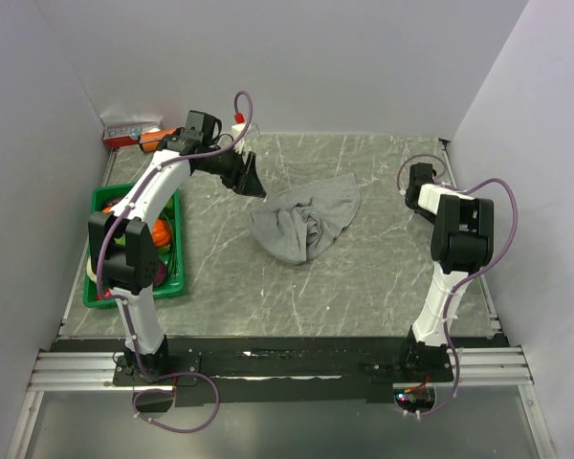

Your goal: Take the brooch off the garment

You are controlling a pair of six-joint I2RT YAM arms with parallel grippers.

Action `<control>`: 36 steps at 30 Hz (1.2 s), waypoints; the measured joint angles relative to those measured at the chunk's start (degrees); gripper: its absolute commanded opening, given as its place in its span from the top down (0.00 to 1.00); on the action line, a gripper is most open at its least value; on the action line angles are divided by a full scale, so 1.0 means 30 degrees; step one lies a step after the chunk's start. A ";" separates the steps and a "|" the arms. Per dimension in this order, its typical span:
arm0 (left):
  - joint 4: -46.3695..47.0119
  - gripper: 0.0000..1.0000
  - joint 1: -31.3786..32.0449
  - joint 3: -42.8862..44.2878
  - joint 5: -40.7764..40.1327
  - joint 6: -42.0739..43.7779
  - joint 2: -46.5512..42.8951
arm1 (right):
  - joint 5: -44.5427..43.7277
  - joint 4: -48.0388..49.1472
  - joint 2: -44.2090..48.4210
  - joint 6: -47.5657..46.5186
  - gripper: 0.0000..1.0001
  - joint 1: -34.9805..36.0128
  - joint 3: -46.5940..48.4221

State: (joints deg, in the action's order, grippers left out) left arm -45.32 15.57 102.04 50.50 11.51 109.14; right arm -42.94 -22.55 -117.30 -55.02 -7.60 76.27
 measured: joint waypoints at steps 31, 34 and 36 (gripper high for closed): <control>0.0000 0.30 0.0109 0.0000 -0.0277 -0.0007 0.0182 | -0.0306 -0.0976 -0.1945 0.0838 1.00 -0.0066 0.1275; 0.0000 0.30 0.0109 0.0000 -0.0277 -0.0015 0.0248 | -0.0168 -0.2076 -0.1945 0.1574 1.00 0.0459 0.1450; 0.0000 0.30 0.0109 0.0015 -0.0284 -0.0015 0.0306 | -0.0146 -0.2565 -0.1945 0.1996 1.00 0.0925 0.1464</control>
State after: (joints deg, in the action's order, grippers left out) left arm -45.32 15.90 102.08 49.65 11.46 110.06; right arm -43.38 -30.24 -123.13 -49.04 -4.82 80.66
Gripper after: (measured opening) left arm 0.696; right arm 0.054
